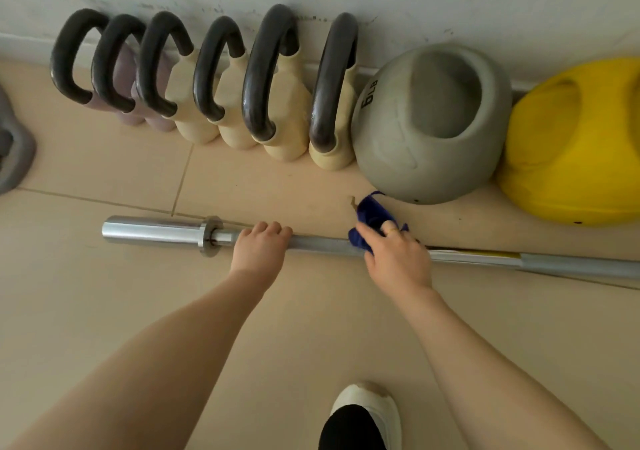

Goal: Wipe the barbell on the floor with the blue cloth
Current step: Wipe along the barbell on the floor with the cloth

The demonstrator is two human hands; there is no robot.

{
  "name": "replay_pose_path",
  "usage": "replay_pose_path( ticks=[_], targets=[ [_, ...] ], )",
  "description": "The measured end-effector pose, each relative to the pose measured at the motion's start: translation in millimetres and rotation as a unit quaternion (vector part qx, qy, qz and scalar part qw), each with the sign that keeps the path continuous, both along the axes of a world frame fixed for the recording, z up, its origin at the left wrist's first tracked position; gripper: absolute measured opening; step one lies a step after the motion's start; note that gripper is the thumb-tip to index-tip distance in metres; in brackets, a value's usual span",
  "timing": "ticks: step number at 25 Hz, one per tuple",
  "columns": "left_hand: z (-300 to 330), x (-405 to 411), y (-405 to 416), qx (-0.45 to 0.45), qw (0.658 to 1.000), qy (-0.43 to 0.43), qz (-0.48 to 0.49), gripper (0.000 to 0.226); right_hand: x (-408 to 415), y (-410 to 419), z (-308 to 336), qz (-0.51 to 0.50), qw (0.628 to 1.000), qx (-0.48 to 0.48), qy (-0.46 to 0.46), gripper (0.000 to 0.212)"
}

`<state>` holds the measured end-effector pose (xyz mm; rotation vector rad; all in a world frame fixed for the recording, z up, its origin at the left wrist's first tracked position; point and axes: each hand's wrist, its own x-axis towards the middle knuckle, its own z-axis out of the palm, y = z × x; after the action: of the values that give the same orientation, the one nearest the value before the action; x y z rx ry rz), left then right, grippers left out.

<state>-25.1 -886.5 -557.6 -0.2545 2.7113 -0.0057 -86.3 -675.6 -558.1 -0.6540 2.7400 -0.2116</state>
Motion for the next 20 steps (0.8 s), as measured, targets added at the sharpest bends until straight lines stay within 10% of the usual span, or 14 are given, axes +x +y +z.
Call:
replay_pose_path(
  ticks=[9, 14, 20],
  targets=[
    [4, -11, -15, 0.037, 0.997, -0.057, -0.047, 0.028, 4, 23, 4, -0.255, 0.967, 0.010, -0.005, 0.027],
    [3, -10, -18, 0.054, 0.994, -0.071, -0.061, 0.029, 20, -5, 4, -0.116, 0.993, -0.009, -0.025, 0.032],
    [2, 4, -17, 0.044, 0.993, -0.063, -0.092, 0.031, 30, 17, 5, -0.257, 0.966, 0.027, -0.019, 0.036]
  ],
)
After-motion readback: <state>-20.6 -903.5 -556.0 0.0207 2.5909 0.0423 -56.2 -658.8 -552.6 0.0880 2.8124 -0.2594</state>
